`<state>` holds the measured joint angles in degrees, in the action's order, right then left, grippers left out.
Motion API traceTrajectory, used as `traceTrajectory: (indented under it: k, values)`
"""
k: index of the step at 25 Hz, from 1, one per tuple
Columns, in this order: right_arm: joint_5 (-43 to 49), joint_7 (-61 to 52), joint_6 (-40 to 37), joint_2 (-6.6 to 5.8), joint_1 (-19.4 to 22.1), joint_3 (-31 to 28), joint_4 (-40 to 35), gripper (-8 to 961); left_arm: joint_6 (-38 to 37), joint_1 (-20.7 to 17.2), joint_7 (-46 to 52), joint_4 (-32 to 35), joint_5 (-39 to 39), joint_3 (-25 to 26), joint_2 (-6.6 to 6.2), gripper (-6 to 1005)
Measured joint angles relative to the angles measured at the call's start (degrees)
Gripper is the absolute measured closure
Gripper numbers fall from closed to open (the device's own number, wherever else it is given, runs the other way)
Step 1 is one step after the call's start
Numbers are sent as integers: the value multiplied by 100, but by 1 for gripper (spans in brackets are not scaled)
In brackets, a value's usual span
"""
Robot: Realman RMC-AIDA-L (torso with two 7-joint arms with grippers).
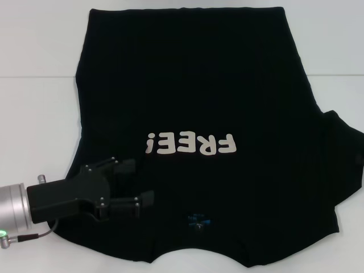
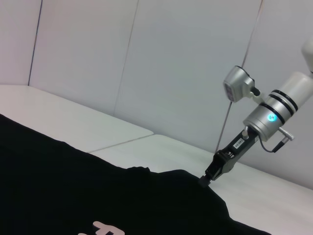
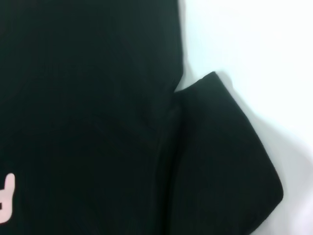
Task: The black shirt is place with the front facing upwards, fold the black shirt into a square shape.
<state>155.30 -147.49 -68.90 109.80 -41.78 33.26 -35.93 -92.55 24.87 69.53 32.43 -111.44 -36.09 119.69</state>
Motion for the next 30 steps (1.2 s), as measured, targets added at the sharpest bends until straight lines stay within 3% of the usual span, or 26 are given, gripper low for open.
traceTrajectory:
  k: [7,16,22,30]
  values:
    - [-184,4,-294,85,206,-138,-538,930,0,0,7,0,0,67,0,49]
    - [-479,28,-423,49,320,-190,-849,931,0,0,60,0,0,68,-16,50]
    - [-478,225,-424,115,66,-113,-815,930,0,0,61,0,0,68,-18,50]
    - [-442,248,-379,275,-420,632,-832,930,-7,1,61,0,0,76,-18,50]
